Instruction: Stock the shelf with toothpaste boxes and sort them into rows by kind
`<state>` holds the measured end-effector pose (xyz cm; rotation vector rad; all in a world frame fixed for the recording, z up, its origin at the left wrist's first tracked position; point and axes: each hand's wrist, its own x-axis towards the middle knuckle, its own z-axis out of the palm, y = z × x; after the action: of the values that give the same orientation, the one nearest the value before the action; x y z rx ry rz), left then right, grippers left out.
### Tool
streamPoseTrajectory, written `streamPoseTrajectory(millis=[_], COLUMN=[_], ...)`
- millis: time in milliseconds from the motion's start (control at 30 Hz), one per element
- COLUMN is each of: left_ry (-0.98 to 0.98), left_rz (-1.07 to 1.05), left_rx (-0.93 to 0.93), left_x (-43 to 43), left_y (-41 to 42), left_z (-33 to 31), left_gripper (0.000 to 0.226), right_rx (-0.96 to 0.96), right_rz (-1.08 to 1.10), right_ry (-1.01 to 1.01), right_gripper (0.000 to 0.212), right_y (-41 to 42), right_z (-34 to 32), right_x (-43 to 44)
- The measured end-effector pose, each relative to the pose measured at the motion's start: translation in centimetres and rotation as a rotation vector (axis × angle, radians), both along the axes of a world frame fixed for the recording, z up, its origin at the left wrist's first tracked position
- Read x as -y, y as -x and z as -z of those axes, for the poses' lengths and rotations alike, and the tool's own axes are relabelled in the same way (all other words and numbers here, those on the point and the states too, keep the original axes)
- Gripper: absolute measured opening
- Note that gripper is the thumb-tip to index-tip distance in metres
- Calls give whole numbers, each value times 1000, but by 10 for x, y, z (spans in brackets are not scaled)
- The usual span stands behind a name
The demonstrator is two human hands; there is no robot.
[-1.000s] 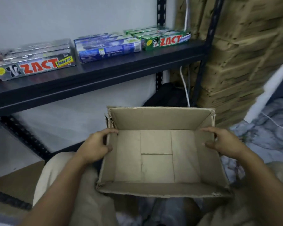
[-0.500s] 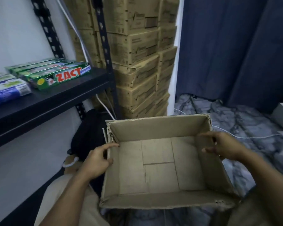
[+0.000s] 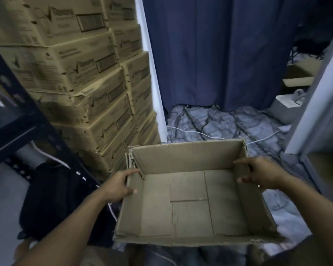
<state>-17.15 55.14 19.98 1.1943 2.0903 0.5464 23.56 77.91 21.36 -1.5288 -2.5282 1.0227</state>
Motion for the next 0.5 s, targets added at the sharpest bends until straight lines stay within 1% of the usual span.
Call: streamPoseTrajectory(millis=[100, 167, 200, 267, 400, 500], left_ry=[107, 175, 198, 236, 330, 394], left_rz=[55, 116, 141, 166, 210, 233], left_rx=[-51, -98, -122, -172, -198, -220], left_x=[-35, -63, -77, -104, -154, -186], left_y=[32, 57, 66, 80, 114, 132], left_z=[27, 49, 55, 66, 100, 126], left_gripper=[80, 93, 95, 93, 96, 99], right_rx=[47, 73, 89, 101, 32, 19], right_rz=[-7, 2, 1, 21, 144, 177], right_ry=[5, 16, 23, 44, 183, 224], right_gripper=[67, 68, 68, 69, 65, 67], right_y=[24, 39, 46, 58, 84, 102], right_z=[17, 33, 41, 58, 97, 127], right_x=[-20, -32, -38, -51, -74, -93])
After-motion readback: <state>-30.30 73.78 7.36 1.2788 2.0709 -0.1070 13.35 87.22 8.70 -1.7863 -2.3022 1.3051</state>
